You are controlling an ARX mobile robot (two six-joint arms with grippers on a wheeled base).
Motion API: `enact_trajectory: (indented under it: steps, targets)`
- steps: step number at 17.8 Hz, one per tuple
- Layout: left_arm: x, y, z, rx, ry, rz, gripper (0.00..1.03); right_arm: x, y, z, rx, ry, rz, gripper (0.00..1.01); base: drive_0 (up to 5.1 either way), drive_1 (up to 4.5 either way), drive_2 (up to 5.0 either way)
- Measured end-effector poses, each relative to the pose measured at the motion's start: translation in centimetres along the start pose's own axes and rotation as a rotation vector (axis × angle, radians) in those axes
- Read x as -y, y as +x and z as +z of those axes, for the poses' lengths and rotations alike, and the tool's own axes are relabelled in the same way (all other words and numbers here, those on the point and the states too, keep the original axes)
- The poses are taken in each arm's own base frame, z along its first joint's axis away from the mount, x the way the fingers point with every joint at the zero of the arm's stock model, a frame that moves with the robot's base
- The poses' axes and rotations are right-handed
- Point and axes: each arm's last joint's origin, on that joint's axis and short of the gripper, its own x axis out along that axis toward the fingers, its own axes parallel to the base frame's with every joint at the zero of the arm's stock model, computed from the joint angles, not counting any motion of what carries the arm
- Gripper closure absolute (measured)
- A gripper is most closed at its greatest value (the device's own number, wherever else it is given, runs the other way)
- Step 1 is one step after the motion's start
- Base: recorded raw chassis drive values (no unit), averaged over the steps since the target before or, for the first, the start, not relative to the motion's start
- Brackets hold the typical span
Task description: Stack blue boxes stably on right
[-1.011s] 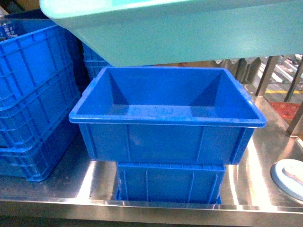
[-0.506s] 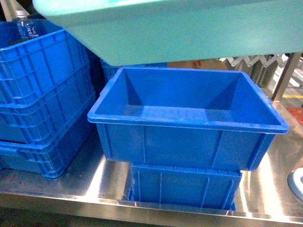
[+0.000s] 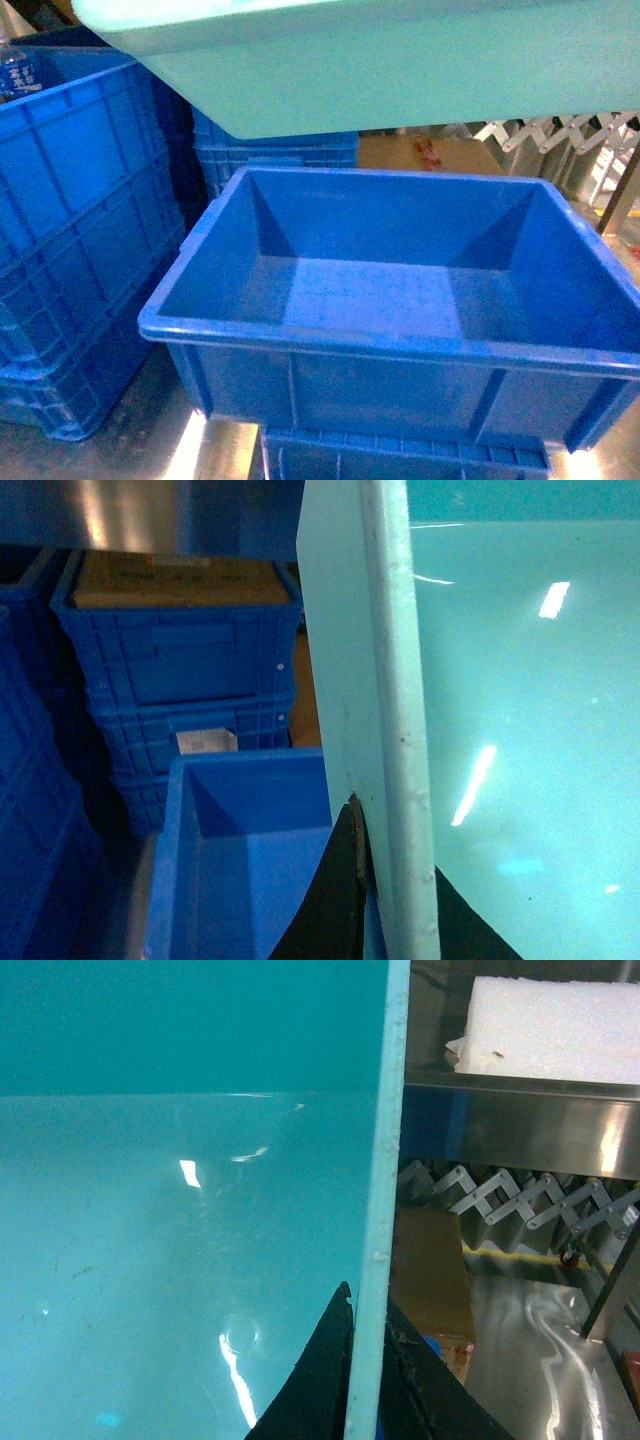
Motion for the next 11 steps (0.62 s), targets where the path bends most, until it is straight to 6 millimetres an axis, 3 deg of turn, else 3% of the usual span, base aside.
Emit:
enact_trajectory:
  steps: [6, 11]
  targets:
    - [-0.05, 0.01, 0.0, 0.001, 0.0, 0.0, 1.01, 0.0, 0.09, -0.05, 0.002, 0.0, 0.0, 0.94, 0.0, 4.13, -4.1]
    - [-0.06, 0.36, -0.36, -0.011, 0.001, 0.002, 1.01, 0.05, 0.27, -0.3, -0.009, 0.001, -0.002, 0.94, 0.0, 0.19, -0.2]
